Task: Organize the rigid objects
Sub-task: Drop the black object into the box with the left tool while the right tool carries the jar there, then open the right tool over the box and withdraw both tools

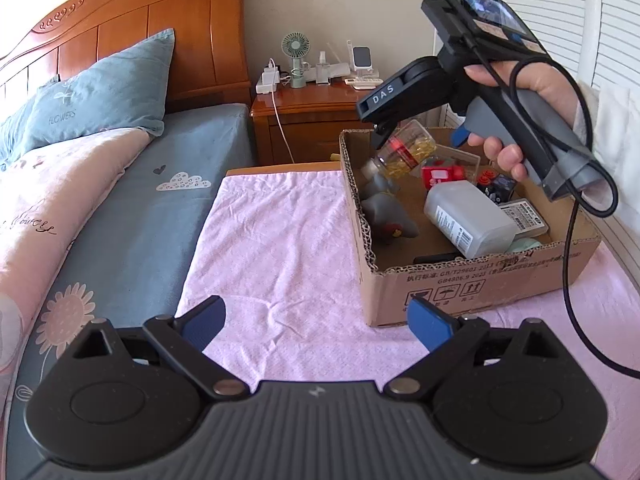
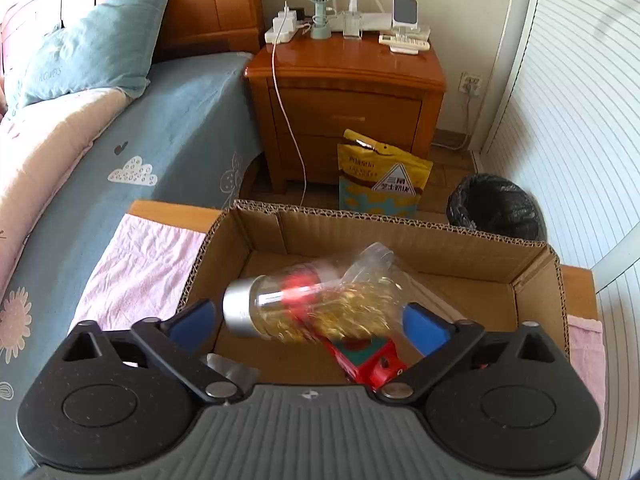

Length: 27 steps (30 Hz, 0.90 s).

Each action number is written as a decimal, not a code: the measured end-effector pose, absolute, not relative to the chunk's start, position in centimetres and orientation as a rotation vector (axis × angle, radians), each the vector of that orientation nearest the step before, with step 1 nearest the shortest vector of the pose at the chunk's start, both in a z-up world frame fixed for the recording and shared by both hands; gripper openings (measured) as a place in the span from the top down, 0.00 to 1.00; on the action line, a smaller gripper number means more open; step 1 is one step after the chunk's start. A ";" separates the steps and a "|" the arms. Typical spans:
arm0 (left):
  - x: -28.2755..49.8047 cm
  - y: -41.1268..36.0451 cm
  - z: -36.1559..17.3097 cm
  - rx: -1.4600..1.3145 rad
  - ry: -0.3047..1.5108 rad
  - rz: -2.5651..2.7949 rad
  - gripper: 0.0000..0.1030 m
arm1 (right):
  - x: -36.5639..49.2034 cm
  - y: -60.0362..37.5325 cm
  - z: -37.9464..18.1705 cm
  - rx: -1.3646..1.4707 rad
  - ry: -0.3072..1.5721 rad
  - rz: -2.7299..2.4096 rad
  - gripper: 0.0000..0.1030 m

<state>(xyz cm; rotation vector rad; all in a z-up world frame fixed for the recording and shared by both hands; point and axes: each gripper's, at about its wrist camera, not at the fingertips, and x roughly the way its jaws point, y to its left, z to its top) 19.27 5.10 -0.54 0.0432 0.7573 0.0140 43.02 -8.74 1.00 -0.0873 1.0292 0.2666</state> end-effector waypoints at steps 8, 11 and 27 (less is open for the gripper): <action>18.4 5.0 0.3 0.026 0.733 0.009 0.06 | 40.3 -9.8 2.8 -0.122 0.995 0.276 0.00; 17.8 4.6 0.8 0.031 0.723 0.019 0.06 | 38.5 -10.8 3.5 -0.124 0.991 0.275 0.00; 15.6 2.5 1.6 0.020 0.729 0.024 0.05 | 24.8 -17.9 4.3 -0.117 0.963 0.167 0.00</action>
